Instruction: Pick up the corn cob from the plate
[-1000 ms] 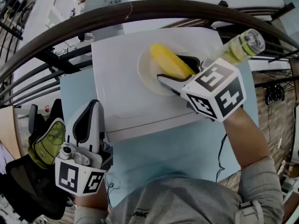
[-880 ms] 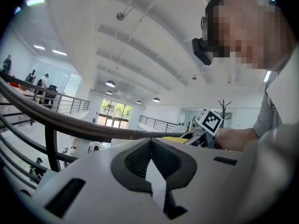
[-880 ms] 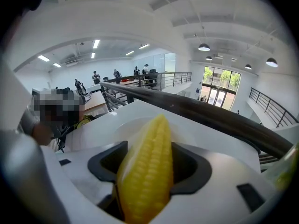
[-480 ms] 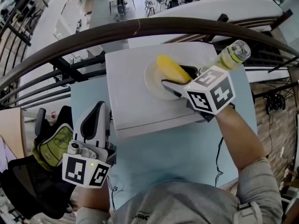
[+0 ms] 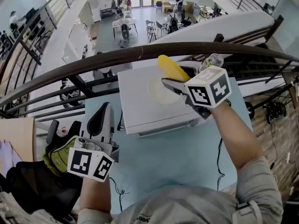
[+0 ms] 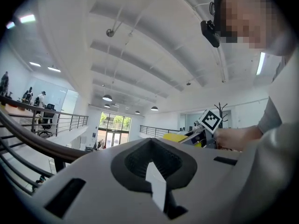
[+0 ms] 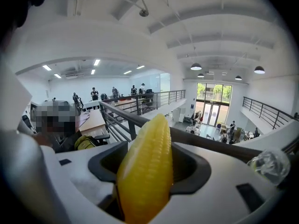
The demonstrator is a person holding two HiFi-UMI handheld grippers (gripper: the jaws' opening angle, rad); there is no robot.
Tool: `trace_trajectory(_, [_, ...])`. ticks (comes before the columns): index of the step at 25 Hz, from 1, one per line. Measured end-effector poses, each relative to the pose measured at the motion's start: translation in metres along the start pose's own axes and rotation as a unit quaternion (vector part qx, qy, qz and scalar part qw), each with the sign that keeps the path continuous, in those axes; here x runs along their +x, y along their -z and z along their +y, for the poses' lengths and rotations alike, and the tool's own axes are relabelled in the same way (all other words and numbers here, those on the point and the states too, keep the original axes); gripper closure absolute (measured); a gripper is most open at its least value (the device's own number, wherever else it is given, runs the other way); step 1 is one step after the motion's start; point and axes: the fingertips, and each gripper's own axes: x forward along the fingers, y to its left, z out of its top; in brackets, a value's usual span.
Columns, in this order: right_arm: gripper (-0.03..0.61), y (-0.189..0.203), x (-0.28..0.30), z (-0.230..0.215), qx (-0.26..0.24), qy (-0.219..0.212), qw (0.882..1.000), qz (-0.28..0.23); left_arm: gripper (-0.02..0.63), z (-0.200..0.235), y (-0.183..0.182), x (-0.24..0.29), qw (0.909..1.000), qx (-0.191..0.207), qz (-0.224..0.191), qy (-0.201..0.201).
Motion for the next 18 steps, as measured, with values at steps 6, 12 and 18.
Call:
trace_trajectory(6, [0.296,-0.055,-0.069,0.036,-0.016,0.009,0.998,-0.06,0.606,-0.028,-0.059,-0.033,0.9992,0.022,-0.031,0.012])
trace_trajectory(12, [0.296,-0.104,-0.122,0.096,-0.036,0.015,0.993,-0.113,0.606,-0.039,-0.113,-0.083,0.9972,0.037,-0.056,0.034])
trace_trajectory(18, [0.298,-0.135,-0.172,0.151,-0.053,0.015,0.984,-0.172,0.606,-0.058,-0.151,-0.134,0.9943,0.065,-0.072,0.046])
